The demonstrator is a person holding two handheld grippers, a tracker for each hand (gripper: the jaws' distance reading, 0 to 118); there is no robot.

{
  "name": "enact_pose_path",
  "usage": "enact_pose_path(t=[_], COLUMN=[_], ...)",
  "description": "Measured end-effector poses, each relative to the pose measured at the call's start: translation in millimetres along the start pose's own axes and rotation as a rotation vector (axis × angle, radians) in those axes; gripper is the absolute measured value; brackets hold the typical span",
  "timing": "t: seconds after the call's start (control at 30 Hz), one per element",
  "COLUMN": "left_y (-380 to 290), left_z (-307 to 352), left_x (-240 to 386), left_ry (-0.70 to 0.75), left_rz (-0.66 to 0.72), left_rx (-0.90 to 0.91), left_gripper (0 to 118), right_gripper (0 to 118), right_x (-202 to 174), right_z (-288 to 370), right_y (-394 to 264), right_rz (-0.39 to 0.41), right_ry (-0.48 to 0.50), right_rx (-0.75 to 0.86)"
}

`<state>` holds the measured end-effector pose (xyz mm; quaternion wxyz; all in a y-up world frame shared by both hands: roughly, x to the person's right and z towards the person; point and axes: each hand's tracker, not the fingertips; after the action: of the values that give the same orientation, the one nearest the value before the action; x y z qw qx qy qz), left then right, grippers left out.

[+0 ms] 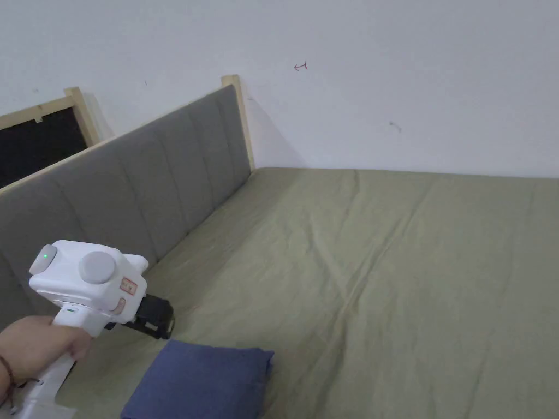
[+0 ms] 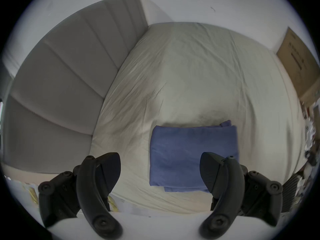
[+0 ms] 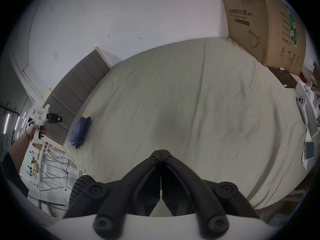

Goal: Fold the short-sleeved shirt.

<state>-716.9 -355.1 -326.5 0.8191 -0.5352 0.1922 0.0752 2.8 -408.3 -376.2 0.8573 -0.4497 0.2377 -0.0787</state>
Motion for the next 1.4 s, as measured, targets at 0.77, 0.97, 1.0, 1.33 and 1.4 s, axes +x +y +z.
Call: enact_pose_path(t=[0.77, 0.97, 1.0, 1.33, 1.4], left_y=[-119.6, -137.8, -141.7, -162.7, -165.1], left_z=[128.1, 190.2, 196.9, 214.9, 216.3], left_x=[324.6, 371.7, 376.6, 390.9, 389.6], left_ry=[-0.537, -0.436, -0.422, -0.348, -0.356], left_rz=[0.021, -0.079, -0.083, -0.048, -0.050], left_rx=[0.779, 1.013, 1.033, 1.107, 1.114], left_gripper=[1, 1, 1, 28, 85], right_gripper=[0, 0, 0, 5, 53], right_x=[-26.0, -33.2, -32.8, -29.3, -31.7], right_z=[74.9, 120.3, 124.2, 133.9, 135.2], right_y=[21.4, 30.8, 32.1, 20.2, 19.4], right_rz=[0.110, 0.122, 0.121, 0.178, 0.203], right_ry=[0.003, -0.089, -0.116, -0.229, -0.271], right_rx=[0.392, 0.738, 0.777, 0.865, 0.855])
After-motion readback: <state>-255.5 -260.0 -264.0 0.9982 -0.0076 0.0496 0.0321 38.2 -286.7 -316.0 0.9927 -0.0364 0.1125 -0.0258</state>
